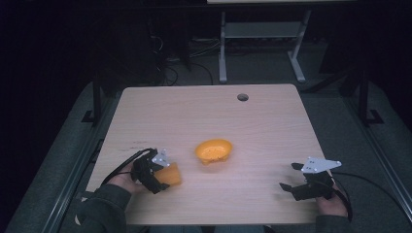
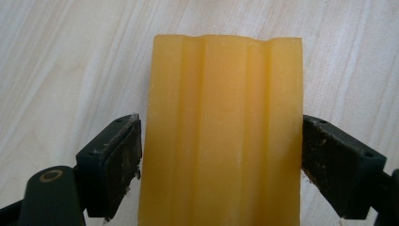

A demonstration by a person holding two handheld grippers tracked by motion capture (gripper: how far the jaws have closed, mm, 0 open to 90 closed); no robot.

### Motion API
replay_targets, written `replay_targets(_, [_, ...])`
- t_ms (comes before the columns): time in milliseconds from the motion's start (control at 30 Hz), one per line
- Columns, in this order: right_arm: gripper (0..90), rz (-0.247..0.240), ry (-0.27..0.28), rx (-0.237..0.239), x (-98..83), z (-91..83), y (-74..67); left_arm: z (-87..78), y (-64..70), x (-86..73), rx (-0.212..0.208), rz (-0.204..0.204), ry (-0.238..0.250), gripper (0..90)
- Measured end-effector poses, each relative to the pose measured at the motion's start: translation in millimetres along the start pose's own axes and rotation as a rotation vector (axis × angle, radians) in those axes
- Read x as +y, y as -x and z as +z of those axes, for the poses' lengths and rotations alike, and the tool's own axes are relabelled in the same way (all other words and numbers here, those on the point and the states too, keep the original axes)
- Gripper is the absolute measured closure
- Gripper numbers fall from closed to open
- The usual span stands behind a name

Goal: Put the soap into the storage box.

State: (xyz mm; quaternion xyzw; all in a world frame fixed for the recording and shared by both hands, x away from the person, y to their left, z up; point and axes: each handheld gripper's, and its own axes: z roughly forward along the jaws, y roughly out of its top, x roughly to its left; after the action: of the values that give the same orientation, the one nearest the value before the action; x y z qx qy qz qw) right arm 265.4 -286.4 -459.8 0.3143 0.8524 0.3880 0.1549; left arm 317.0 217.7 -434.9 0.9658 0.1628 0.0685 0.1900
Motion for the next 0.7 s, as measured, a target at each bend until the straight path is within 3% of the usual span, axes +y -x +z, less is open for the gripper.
replay_targets(367, [13.7,-0.004,0.001,0.0,-0.3,-0.3,0.4,9.6,-4.3,0.6,-0.038,-0.021,-0.008,16.4])
replay_targets(700, [13.7,0.001,0.006,0.001,-0.2,-1.0,0.4,11.3,-4.0,2.1,-0.048,-0.001,-0.023,18.9])
